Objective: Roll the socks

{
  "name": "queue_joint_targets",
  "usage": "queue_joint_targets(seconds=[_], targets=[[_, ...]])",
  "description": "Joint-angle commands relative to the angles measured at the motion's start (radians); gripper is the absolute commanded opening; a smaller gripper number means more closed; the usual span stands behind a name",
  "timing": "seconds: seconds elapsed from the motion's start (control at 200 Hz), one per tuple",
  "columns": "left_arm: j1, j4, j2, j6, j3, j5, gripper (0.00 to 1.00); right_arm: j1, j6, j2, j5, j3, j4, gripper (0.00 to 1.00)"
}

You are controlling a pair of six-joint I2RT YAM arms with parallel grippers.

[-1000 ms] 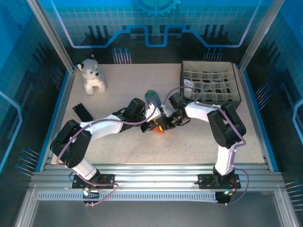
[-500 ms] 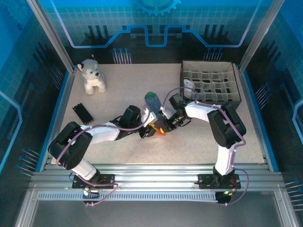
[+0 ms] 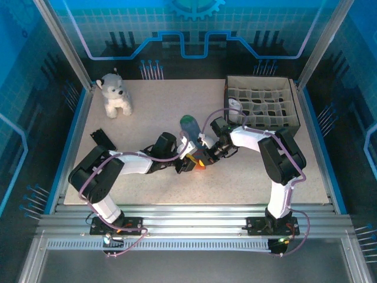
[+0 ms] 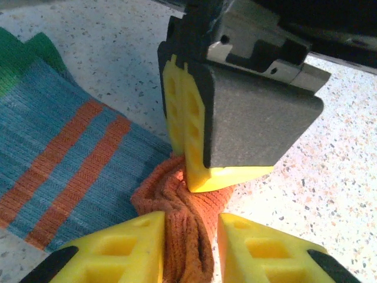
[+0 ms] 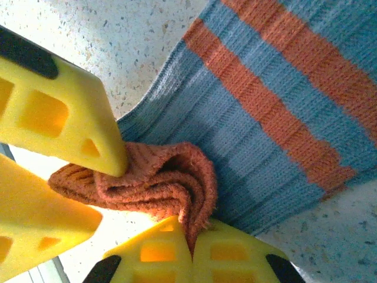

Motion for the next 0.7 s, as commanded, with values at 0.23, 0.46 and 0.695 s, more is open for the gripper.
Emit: queue_joint_targets(seconds=[0.23,0.46,0.695], targets=[[0.004,0.008,-0.001,-0.108,0.002,0.019,0.00,-0.020,-0.008,-0.010,-0.025,0.016,-0.044,0.00],[0.004,-0.084,-0.003,-0.219,0.004,-0.053,0.00,-0.020,-0.005,-0.015,-0.030,0.014,-0.047,0.08],[0.013,-0.117,0.045,-0.293,0.011,-0.083,0.00,-0.025,0.031,-0.048,-0.006,-0.019,-0.019,0.24]])
